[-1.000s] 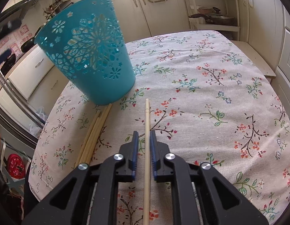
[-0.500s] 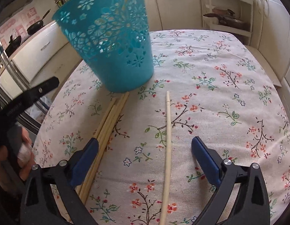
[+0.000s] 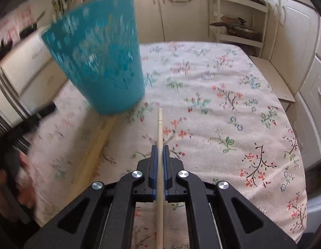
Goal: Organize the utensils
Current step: 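Carry the stick over the teal basket and open the right gripper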
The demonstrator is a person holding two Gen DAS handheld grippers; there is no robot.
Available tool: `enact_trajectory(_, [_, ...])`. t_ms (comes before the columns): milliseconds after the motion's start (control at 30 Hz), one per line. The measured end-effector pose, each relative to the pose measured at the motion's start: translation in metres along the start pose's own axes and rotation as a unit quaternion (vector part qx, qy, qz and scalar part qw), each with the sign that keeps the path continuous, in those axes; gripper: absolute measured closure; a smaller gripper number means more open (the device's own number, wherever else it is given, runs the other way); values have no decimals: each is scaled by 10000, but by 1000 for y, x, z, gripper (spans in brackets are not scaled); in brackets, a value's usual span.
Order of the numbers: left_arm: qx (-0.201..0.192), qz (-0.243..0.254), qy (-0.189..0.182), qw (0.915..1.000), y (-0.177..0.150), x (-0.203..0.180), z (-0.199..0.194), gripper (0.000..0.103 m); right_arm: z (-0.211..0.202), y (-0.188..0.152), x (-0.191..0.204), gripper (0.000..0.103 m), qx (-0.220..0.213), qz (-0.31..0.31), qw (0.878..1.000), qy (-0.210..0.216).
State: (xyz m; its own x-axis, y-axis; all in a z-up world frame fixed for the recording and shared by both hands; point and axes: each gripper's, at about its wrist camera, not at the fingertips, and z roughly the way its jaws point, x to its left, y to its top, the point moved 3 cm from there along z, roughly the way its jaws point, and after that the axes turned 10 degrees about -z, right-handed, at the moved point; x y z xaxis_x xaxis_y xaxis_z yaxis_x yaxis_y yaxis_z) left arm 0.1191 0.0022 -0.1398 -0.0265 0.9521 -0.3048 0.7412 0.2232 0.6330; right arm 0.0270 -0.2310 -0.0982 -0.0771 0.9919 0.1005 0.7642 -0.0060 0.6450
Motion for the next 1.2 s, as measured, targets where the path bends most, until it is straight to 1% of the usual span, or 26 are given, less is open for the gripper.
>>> enact_trajectory(100, [105, 19, 37, 9999, -1, -1, 5, 8, -31, 30, 4, 97, -618, 148, 9977, 219])
enact_trajectory(133, [119, 37, 45, 9999, -1, -1, 5, 8, -46, 44, 5, 97, -914, 201, 9951, 314])
enact_trajectory(200, [198, 94, 65, 9997, -2, -3, 8, 8, -73, 74, 7, 97, -1520, 318, 9865, 526])
enact_trajectory(233, [233, 108, 76, 9996, -3, -4, 10, 8, -80, 86, 9, 97, -1722, 343, 9828, 580])
enact_trajectory(267, [281, 125, 87, 9995, -3, -5, 11, 8, -90, 104, 12, 97, -2032, 358, 9762, 665])
enact_trajectory(300, [307, 140, 94, 9994, -4, -6, 12, 8, -94, 114, 11, 97, -2192, 359, 9726, 683])
enact_trajectory(400, [294, 122, 81, 9995, -4, -6, 11, 8, -103, 162, 24, 97, -2824, 350, 9558, 735])
enact_trajectory(500, [294, 52, 62, 9995, -3, -4, 11, 8, -94, 189, 34, 97, -3213, 346, 9445, 585])
enact_trajectory(600, [284, 22, 40, 9996, -3, -3, 10, 8, -80, 195, 40, 97, -3241, 464, 9439, 432])
enact_trajectory(667, [285, 12, 26, 9996, -2, -3, 11, 8, -61, 197, 42, 97, -3132, 484, 9480, 292])
enact_trajectory(733, [284, -1, 7, 9996, -2, -3, 11, 8, -41, 196, 41, 97, -2921, 515, 9547, 260])
enact_trajectory(833, [269, -35, -17, 9996, -2, -2, 10, 8, -29, 187, 46, 97, -2703, 460, 9613, 263])
enact_trajectory(1100, [235, -104, -20, 9997, -1, 0, 10, 8, -22, 157, 49, 96, -2367, 261, 9707, 321])
enact_trajectory(1167, [241, -114, -10, 9996, -1, 1, 10, 8, -30, 146, 52, 93, -2341, 120, 9716, 335])
enact_trajectory(1200, [239, -117, -9, 9996, -1, 1, 10, 8, -35, 140, 52, 90, -2333, 60, 9718, 337])
